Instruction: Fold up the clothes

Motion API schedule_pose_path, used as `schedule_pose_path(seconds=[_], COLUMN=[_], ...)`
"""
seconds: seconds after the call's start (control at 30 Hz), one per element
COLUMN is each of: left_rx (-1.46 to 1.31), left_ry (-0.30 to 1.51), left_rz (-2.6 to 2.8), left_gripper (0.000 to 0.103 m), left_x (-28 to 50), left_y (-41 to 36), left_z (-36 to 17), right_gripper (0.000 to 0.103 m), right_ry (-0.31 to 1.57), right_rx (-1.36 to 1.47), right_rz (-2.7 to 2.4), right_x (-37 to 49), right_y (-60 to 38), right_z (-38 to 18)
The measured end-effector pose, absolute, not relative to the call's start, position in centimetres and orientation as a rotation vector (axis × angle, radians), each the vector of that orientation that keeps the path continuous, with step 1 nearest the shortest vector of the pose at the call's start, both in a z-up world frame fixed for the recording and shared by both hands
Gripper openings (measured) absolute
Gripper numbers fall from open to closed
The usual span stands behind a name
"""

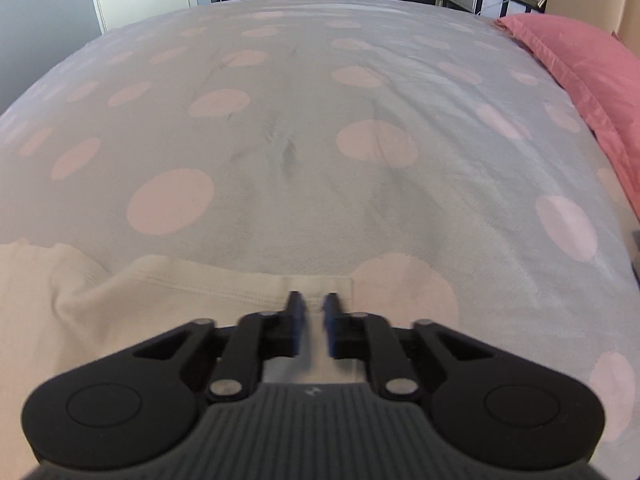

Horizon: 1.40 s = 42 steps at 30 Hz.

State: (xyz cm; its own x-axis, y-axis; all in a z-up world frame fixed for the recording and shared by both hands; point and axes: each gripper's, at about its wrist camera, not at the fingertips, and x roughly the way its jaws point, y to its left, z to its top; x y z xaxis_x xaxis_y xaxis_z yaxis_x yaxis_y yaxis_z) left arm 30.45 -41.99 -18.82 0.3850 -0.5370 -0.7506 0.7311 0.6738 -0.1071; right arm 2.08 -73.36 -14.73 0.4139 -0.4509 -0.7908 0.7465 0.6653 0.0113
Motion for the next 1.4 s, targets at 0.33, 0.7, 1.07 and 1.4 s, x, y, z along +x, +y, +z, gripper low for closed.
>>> schedule_pose_path(seconds=[0.33, 0.7, 1.07, 1.4], left_rx=[0.257, 0.192, 0.155, 0.13], left_ry=[0.835, 0.931, 0.967, 0.802], left_rz=[-0.809, -0.863, -0.876, -0.899], left_gripper=[0.037, 0.037, 0.025, 0.0], left_x=[30.1, 30.5, 29.9, 28.4], left_y=[-42.1, -43.2, -46.7, -44.6], left_z=[-18.5, -17.7, -19.1, -12.8], right_gripper=[0.006, 0.006, 0.006, 0.0], right_ry=[0.794, 0.868, 0.868, 0.727], right_rx=[0.421, 0.436, 0.459, 0.377], right_rz=[-0.805, -0.902, -0.913, -0.899], right_x=[-1.6, -2.3, -2.8, -5.0], right_y=[-75.8, -76.7, -77.0, -74.6], right_z=[-10.7, -14.0, -14.7, -8.2])
